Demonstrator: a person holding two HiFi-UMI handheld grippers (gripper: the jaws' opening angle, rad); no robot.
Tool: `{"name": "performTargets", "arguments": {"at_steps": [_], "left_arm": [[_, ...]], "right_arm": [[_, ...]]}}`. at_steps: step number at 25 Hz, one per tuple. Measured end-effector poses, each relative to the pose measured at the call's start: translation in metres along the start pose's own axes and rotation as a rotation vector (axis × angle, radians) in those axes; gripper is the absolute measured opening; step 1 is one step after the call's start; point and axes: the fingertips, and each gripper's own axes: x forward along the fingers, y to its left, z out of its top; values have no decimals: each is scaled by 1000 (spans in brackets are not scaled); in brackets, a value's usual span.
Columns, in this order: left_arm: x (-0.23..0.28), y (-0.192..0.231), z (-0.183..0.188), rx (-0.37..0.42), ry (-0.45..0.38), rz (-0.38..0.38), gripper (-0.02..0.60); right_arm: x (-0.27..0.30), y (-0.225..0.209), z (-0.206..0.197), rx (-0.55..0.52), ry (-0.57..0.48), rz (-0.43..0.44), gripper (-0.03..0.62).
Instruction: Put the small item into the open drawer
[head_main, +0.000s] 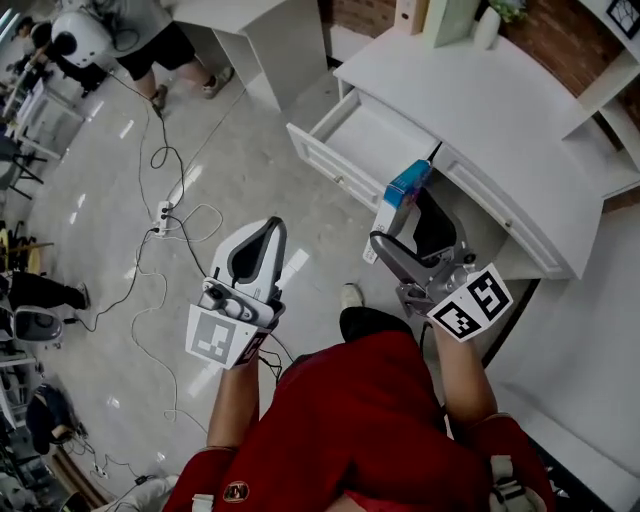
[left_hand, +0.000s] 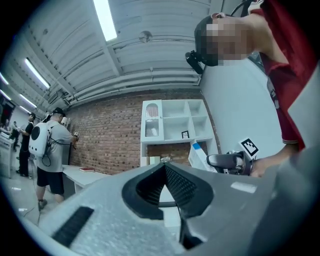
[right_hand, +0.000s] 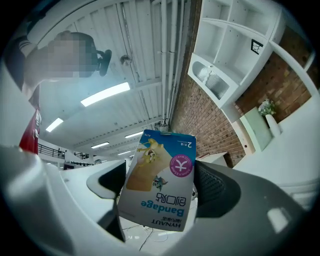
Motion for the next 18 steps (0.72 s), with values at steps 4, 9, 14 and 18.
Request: {"name": "performTargets", "arguments": {"at_steps": [4,9,14,18], "left_arm": [[29,21,-1,8,10,18,2],[66,62,-19,15,42,64,2],[82,93,-31,18,36,75,2],[100,126,-43,16,17,64,2]], "right_arm": [[29,-40,2,14,21,-7,438],[75,-92,-12,24,71,-4,437],[103,-116,-27,7,120,-34,437],[133,-133,-36,-17,143,-62,437]]}}
